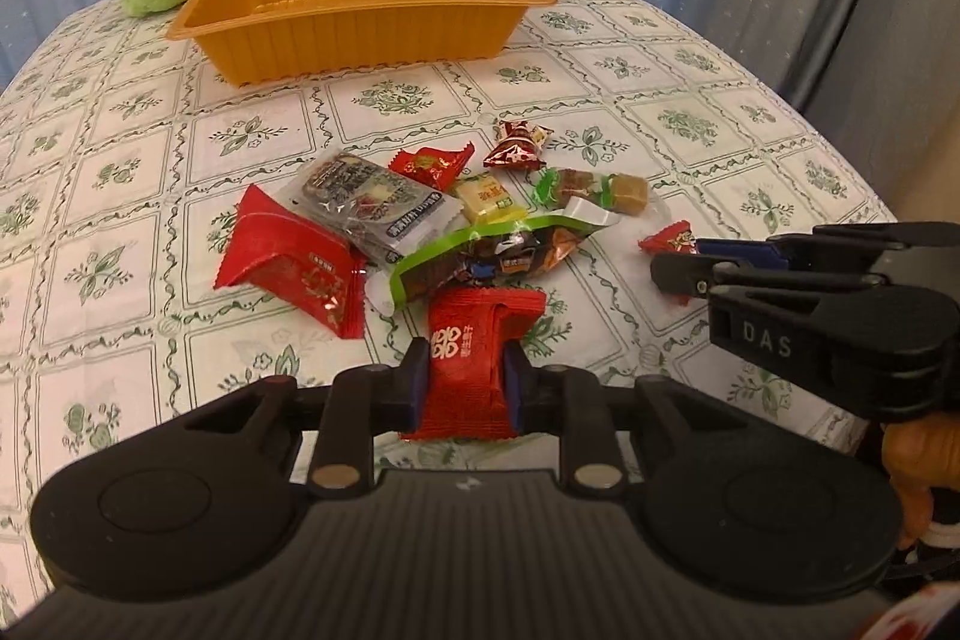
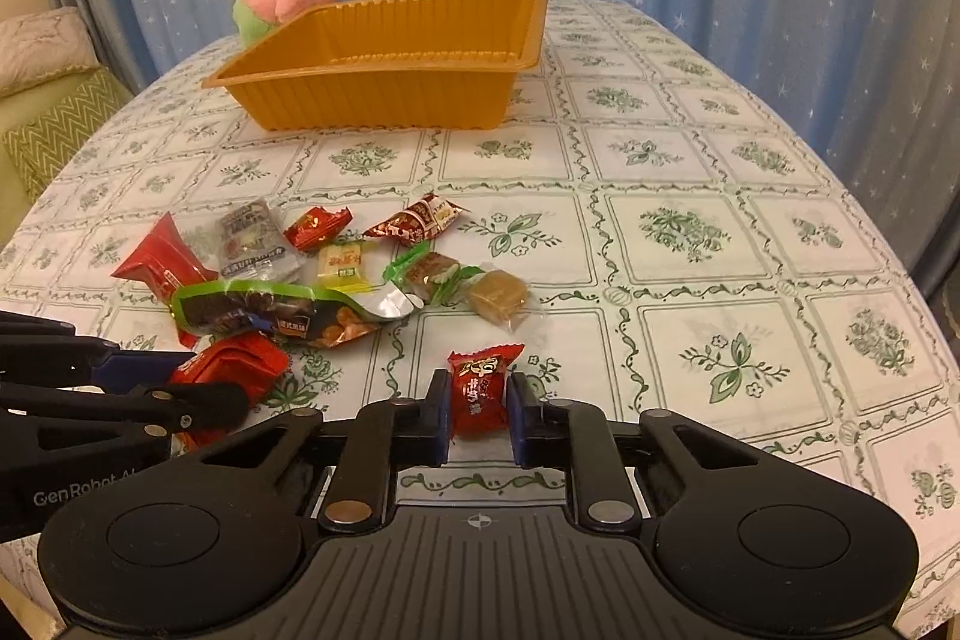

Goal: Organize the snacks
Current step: 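Carry both candies over the orange tray and open both tools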

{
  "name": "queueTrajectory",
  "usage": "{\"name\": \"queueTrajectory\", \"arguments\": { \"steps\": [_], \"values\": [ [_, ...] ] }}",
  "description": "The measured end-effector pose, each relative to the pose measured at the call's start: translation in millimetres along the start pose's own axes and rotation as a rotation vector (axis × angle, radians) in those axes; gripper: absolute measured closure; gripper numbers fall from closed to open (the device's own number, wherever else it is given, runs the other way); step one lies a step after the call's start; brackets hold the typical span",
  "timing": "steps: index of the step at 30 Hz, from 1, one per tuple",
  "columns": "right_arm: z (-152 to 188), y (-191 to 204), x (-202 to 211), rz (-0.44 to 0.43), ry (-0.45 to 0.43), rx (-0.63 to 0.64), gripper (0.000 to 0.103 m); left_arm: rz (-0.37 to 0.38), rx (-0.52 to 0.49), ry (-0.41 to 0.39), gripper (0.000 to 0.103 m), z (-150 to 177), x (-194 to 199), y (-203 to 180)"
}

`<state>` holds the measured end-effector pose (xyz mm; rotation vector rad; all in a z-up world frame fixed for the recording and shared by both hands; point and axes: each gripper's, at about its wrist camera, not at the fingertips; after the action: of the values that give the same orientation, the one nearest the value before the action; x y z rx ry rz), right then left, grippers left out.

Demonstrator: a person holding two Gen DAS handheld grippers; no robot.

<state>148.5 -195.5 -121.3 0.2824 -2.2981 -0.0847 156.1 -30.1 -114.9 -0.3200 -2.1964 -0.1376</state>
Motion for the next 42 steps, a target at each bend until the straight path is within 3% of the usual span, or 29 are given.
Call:
{"name": "queueTrajectory", "arguments": {
  "steps": [10,18,24,30,36,42],
  "values": [
    [-9,2,35,-0.011,-0.057,-0.025,0.084,-0.015,0.028,-0.054,0.081,-9,36,-1],
    [-60,5,42,-0.043,-0.149,-0.004,0.084,-0.039,0.050,-0.156,0.081,-69,45,21],
    [-115,1,10,-0.061,-0.207,-0.001,0.084,-0.069,0.086,-0.225,0.081,-131,21,56],
    [-163,-5,-41,-0.073,-0.233,-0.031,0.084,-0.078,0.098,-0.228,0.081,-174,-22,86],
    [-192,-12,-83,-0.078,-0.235,-0.060,0.084,-0.092,0.105,-0.219,0.080,-193,-61,101],
    [-197,-22,-113,-0.079,-0.201,-0.089,0.084,-0.084,0.129,-0.207,0.078,-195,-87,111]
  ]
}}
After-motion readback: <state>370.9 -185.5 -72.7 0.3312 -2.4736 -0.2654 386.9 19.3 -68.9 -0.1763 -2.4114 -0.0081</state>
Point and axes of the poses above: each gripper's, at about its wrist camera, not at the fingertips, and x roughly against the way its jaws point, y to its left, z to its underside, and after that the axes turned 4 degrees about -z, right-handed
